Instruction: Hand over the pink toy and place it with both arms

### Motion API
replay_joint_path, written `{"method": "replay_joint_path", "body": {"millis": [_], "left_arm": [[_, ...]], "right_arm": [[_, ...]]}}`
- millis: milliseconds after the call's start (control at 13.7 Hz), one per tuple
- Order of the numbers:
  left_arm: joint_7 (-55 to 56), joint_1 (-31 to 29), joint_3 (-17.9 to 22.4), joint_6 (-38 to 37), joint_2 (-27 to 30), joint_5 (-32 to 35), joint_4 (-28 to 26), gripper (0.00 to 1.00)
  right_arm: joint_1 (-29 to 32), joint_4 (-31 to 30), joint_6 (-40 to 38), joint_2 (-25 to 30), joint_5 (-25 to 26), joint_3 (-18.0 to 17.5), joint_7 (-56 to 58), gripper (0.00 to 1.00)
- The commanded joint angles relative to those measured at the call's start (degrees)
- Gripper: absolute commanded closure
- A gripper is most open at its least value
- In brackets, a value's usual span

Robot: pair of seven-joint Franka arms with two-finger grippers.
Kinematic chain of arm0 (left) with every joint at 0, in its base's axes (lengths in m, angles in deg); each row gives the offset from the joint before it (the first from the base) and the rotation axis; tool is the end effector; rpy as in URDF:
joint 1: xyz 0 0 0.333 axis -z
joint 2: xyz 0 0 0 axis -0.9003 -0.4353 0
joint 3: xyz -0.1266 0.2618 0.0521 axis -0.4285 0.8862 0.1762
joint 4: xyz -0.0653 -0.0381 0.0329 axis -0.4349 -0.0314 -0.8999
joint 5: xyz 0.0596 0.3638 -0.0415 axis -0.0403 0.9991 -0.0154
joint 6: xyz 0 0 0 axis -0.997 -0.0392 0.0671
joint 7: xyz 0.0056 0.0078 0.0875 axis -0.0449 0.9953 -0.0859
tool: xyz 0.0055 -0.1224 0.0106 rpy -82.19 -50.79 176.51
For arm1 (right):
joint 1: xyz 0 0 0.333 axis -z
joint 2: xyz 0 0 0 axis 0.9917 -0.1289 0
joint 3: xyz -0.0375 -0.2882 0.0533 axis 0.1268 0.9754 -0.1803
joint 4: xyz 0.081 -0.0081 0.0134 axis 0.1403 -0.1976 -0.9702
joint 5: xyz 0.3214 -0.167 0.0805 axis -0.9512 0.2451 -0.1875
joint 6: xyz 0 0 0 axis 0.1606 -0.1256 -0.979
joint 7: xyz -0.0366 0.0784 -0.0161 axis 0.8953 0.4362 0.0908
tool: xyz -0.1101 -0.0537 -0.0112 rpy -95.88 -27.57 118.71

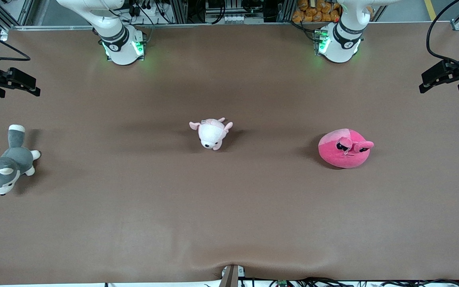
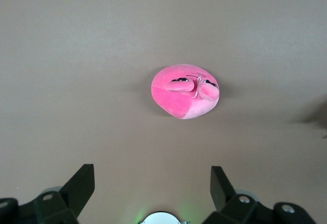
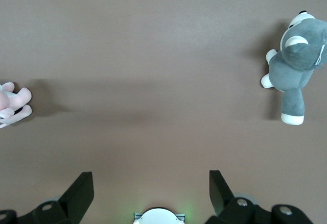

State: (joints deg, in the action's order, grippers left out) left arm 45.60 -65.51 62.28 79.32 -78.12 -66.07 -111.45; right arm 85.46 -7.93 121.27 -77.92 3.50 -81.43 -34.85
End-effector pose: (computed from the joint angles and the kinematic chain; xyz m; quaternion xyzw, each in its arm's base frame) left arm 0.5111 -0.0184 0.6277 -0.9998 -0.0044 0.0035 0.0180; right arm 0.5045 -0.0152 0.5969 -0.9982 -0.0133 0.0572 0.0096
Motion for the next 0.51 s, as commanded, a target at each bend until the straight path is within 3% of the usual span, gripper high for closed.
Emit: {"method": "replay_joint_path", "body": {"millis": [0, 439], "left_arm": [[-0.93, -0.35, -0.14, -0.85, -0.68, 1.23, 1.49, 0.00], [-0.76, -0.35, 0.21, -0.85, -1.56, 1.49, 2.72, 0.00]], "right_arm": [[0.56, 0.14, 0.07, 0.15, -0.41, -0.24, 0.63, 0.00], [1.17, 0.23, -0.28, 0.24, -0.41, -0.15, 1.42, 0.00]]}}
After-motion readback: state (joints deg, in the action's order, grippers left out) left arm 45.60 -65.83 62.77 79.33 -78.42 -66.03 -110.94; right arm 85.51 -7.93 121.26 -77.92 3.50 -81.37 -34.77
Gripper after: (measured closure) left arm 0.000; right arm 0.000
